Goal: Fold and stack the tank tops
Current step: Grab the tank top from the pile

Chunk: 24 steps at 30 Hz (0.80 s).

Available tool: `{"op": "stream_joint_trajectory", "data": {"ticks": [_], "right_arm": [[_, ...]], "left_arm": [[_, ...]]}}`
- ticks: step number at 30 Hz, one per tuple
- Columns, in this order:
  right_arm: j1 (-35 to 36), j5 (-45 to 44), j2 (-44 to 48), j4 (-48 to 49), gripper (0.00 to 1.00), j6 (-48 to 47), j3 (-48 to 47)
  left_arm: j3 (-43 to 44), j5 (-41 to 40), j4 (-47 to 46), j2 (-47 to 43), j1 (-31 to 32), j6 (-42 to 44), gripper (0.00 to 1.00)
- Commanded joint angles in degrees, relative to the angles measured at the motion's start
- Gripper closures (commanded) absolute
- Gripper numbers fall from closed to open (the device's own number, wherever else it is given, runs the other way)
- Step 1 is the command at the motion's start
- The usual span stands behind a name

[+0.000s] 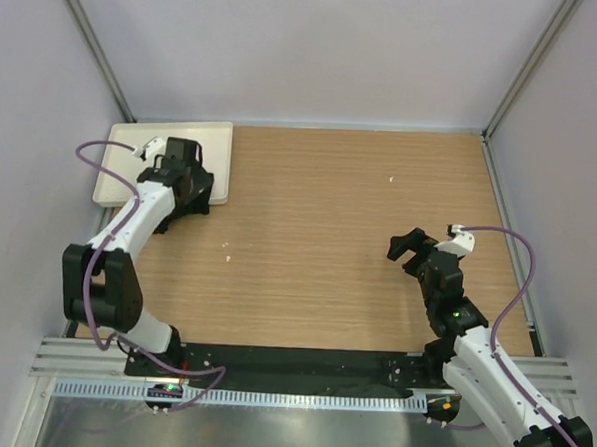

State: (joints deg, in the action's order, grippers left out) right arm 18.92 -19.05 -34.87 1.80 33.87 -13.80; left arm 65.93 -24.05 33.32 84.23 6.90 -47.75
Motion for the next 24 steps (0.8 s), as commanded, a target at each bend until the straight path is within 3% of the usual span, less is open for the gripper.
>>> {"op": "stream_joint_trajectory", "data": {"ticks": [1, 9, 12, 13, 14, 21, 24], "right_arm": [[-0.02, -0.11, 0.16, 3.3, 0.0, -0.47, -0.26], [0.07, 0.06, 1.12, 3.21, 0.0, -0.56, 0.0], [0.07, 0.06, 1.21, 3.29, 0.0, -0.56, 0.09], [0.07, 0.15, 1.3, 3.21, 0.0, -0.47, 0.09], [0.07, 0.06, 1.3, 3.29, 0.0, -0.47, 0.09], [0.07, 0.24, 1.21, 3.47, 0.0, -0.56, 0.18], [0.07, 0.33, 0.6, 3.73, 0.0, -0.73, 0.09]], "left_arm": [[5.34, -2.05, 2.62, 6.53, -1.53, -1.38, 0.04], [9.75, 4.09, 6.41, 16.5, -6.63, -3.4, 0.24], [7.9, 7.16, 5.09, 15.8, -9.27, -3.14, 0.57], [7.64, 7.87, 4.57, 15.01, -9.53, -2.97, 0.83], [7.02, 8.75, 3.86, 14.05, -9.53, -2.44, 1.0], [5.96, 14.38, 2.1, -5.8, -7.43, 1.51, 1.0], [7.63, 14.82, 2.36, -17.84, -2.51, 1.69, 1.0]]}}
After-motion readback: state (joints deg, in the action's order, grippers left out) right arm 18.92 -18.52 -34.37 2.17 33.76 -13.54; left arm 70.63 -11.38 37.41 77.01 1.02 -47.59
